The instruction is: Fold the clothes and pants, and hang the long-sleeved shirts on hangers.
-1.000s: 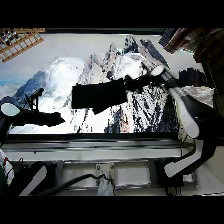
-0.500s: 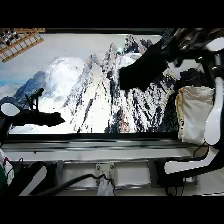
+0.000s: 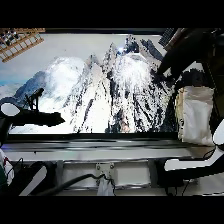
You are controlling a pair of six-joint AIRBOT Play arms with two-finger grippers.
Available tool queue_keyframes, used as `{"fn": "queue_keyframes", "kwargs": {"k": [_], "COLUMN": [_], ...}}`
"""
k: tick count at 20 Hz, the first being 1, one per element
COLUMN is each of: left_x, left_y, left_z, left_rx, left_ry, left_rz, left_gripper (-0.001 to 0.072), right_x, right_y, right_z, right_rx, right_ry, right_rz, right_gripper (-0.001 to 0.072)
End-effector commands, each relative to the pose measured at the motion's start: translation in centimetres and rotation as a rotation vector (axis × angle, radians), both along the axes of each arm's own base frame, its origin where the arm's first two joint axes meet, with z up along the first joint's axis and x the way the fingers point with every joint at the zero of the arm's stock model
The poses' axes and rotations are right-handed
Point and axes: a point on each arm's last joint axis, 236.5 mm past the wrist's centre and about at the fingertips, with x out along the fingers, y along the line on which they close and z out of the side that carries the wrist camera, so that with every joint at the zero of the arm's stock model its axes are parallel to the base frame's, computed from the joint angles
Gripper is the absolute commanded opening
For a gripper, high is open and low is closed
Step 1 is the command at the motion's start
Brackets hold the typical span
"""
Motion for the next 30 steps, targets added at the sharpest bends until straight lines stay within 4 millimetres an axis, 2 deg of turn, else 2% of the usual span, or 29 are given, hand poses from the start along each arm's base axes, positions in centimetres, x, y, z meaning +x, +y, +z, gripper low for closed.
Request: {"fn": "queue_keyframes", "kwargs": {"k": [1,4,8,12,14,19,25,30], "left_x": [0.2,0.2,0.2,0.2,0.1,-0.5,-1.2,-1.2], "left_y": [0.1,0.1,0.1,0.1,0.0,-0.1,-0.3,-0.4], "left_z": [0.0,0.0,0.0,0.0,0.0,0.0,0.0,0.1], "left_rx": [0.002,0.002,0.002,0.002,0.002,0.0,-0.007,-0.009], "left_ry": [-0.006,-0.006,-0.005,-0.005,-0.005,-0.004,0.016,0.018], "left_rz": [0.005,0.005,0.005,0.005,-0.001,-0.044,-0.066,-0.068], "left_gripper": [0.0008,0.0009,0.0009,0.0008,0.0008,0.0008,0.0008,0.0008], "right_x": [-1.3,-3.5,-8.9,-13.5,-15.3,-21.5,-28.0,-33.0], "right_y": [-4.4,-5.9,-8.0,-7.9,-7.1,-6.1,-4.7,-7.1], "right_z": [1.0,1.3,1.6,2.5,2.2,-0.5,-5.9,-7.8], "right_rx": [0.005,0.012,-0.064,-0.112,-0.11,-0.154,-0.158,-0.242], "right_ry": [0.016,0.072,0.196,0.28,0.32,0.422,0.539,0.628], "right_rz": [-0.196,-0.332,-0.487,-0.539,-0.537,-0.589,-0.623,-0.618], "right_gripper": [0.003,0.003,0.003,0.0031,0.003,0.0031,0.0031,0.0031]}}
